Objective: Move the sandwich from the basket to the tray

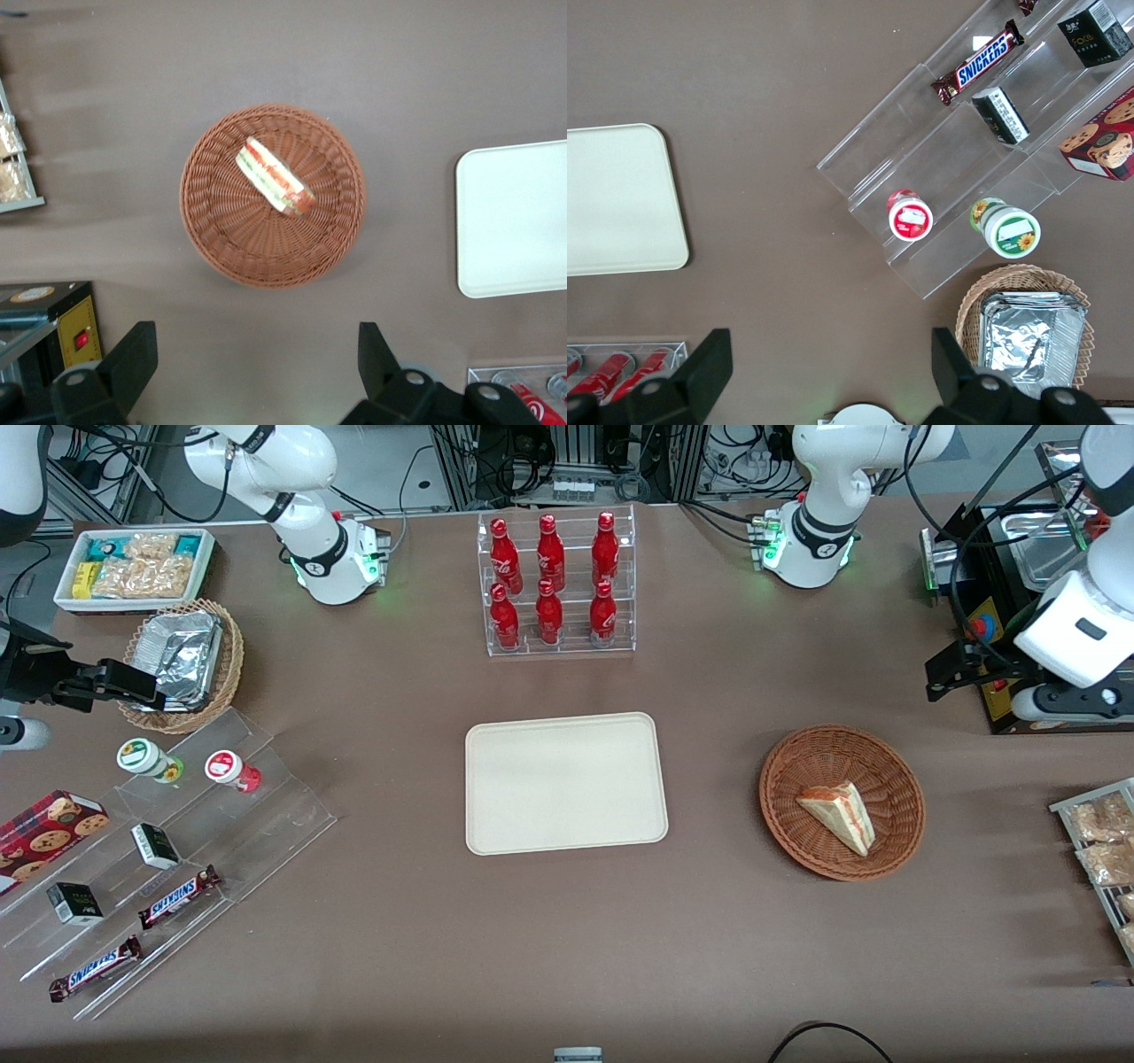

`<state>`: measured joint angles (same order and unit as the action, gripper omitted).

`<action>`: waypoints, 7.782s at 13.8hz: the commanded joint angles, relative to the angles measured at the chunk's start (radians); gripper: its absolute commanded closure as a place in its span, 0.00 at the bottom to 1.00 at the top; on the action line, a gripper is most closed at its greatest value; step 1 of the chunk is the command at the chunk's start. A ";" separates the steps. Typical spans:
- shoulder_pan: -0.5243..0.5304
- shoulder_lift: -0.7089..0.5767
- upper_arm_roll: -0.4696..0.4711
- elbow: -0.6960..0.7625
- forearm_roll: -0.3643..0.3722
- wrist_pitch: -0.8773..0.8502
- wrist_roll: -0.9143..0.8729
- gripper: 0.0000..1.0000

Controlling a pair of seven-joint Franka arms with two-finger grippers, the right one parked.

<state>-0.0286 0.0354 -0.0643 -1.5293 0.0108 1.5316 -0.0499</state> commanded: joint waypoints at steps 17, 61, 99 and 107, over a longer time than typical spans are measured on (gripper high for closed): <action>-0.014 0.049 -0.003 -0.667 0.029 0.800 -0.630 0.00; -0.646 0.544 -0.060 0.072 0.089 0.461 -0.861 1.00; -0.717 0.002 0.518 -0.097 0.012 0.062 -0.356 0.00; -0.718 -0.020 0.698 -0.111 0.012 0.019 -0.048 0.00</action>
<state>-0.7277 0.0179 0.6335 -1.6347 0.0332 1.5545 -0.1055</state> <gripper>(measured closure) 0.000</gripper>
